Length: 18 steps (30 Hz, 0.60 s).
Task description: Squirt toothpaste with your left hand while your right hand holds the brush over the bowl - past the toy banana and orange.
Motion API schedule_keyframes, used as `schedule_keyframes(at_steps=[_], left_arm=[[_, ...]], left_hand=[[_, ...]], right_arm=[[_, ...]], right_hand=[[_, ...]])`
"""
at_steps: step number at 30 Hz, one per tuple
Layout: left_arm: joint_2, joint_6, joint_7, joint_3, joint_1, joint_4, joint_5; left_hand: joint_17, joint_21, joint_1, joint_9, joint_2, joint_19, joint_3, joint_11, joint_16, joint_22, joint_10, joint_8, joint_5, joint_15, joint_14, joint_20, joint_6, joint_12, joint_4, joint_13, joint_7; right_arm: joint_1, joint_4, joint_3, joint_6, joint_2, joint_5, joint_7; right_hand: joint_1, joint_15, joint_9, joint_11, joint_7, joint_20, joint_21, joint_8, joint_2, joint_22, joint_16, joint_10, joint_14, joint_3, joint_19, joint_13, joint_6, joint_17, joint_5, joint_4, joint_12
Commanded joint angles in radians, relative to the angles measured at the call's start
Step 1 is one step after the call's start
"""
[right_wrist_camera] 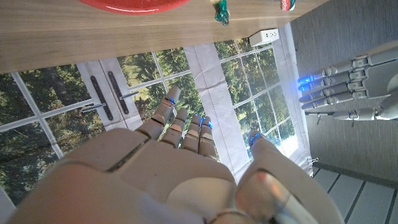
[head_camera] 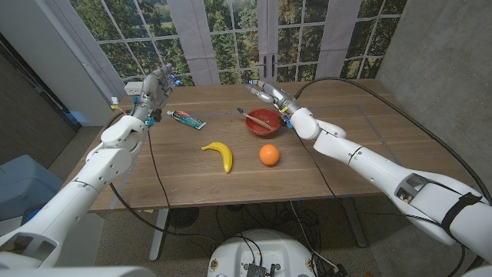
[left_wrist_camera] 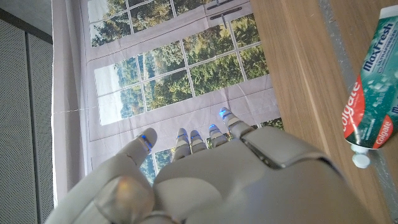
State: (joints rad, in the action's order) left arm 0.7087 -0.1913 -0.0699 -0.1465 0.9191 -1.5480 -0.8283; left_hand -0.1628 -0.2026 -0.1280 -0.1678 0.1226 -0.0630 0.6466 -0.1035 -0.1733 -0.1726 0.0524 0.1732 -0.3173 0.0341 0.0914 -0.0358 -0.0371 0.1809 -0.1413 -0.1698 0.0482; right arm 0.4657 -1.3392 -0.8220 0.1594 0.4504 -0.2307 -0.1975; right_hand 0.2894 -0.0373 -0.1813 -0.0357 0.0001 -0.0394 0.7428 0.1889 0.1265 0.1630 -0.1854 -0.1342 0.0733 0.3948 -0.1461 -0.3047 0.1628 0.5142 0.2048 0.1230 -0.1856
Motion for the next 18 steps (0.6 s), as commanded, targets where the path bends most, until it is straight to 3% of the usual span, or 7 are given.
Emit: schedule_keyframes(at_steps=[1, 18], left_arm=[[0.011, 0.013, 0.004, 0.01, 0.025, -0.03, -0.011], [0.015, 0.045, -0.047, -0.016, 0.005, -0.008, -0.026]], left_hand=[[-0.003, 0.002, -0.005, -0.002, 0.064, -0.012, 0.008, 0.002, 0.004, -0.002, 0.009, -0.003, 0.007, 0.083, 0.007, -0.086, 0.009, -0.002, 0.001, -0.003, 0.005], [-0.002, 0.003, 0.001, -0.001, 0.054, -0.013, 0.009, 0.0, 0.006, -0.002, 0.03, -0.005, 0.014, 0.079, 0.017, -0.084, 0.03, -0.004, 0.006, -0.003, 0.004]], right_arm=[[0.059, 0.021, 0.088, 0.106, -0.002, 0.107, 0.019], [0.134, -0.068, 0.165, 0.075, 0.026, 0.235, 0.073]], right_hand=[[-0.005, -0.045, -0.002, 0.002, 0.0, -0.025, -0.007, 0.006, 0.008, -0.001, -0.003, -0.007, 0.005, 0.001, 0.003, 0.002, 0.008, -0.004, -0.001, 0.002, -0.006], [-0.014, -0.044, -0.001, 0.004, 0.005, -0.03, -0.02, 0.007, 0.018, -0.001, -0.004, -0.014, 0.008, 0.008, -0.008, 0.018, 0.018, -0.027, 0.0, 0.001, -0.007]])
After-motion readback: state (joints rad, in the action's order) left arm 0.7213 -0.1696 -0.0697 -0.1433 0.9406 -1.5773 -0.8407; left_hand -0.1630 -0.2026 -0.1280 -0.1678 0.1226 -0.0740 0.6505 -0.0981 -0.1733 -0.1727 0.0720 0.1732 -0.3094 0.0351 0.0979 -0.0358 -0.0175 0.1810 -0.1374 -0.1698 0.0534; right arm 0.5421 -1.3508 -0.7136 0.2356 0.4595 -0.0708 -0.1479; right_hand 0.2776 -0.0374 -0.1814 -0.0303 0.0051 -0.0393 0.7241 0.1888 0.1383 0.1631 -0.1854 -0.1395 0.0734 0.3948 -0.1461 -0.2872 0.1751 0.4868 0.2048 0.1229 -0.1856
